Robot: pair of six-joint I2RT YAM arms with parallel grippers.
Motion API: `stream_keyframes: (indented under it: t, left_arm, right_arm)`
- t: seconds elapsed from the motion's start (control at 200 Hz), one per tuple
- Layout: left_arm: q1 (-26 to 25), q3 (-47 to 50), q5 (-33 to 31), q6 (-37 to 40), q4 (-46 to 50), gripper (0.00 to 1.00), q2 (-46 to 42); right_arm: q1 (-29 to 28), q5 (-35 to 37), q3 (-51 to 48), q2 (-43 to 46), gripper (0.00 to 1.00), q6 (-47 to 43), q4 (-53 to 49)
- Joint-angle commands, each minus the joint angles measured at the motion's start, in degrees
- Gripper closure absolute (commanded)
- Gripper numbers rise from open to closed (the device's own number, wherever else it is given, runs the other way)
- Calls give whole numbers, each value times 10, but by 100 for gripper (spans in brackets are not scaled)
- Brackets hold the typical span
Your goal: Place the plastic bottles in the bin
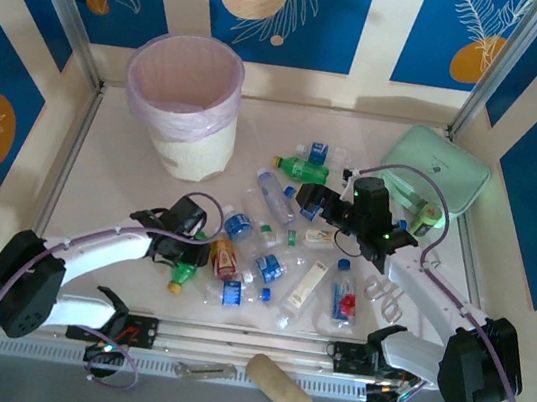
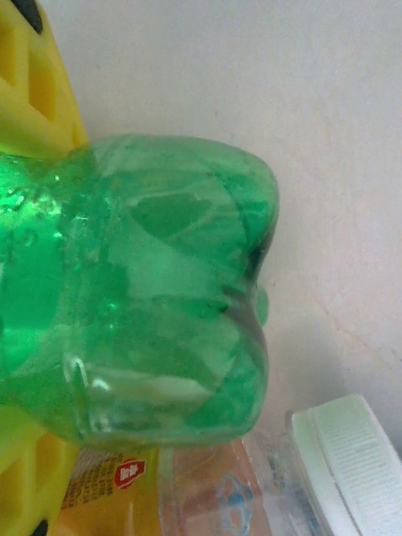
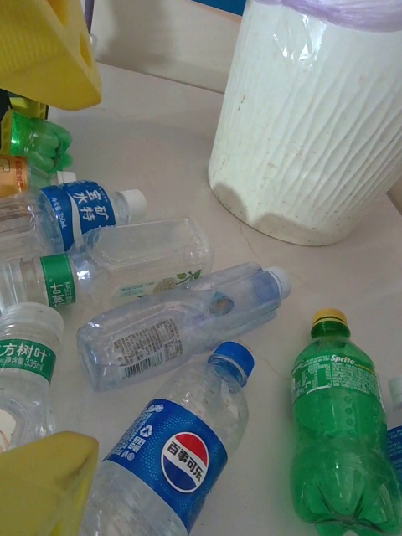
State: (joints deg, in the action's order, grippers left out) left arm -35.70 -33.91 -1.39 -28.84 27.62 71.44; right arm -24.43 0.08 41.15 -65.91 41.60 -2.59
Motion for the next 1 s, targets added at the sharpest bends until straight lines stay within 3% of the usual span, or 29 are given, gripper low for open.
stream_keyframes:
  t: [0.0, 0.22, 0.43, 0.715, 0.995]
  left_arm:
    - [-5, -14, -33, 11, 25, 49, -24]
    - [-2, -94, -78, 34, 55, 49, -81]
    - [-2, -216, -72, 71, 44, 48, -75]
    - [12, -446, -15, 167, 23, 46, 26]
    - [103, -674, 37, 220, 21, 46, 152]
  right_arm:
    - [-4, 2, 14, -3, 1, 4, 1]
    - [-4, 4, 10, 2, 1, 2, 2]
    - [-5, -7, 7, 13, 1, -5, -1]
    - [-4, -128, 22, 32, 1, -57, -25]
    - [-4, -216, 22, 58, 1, -96, -35]
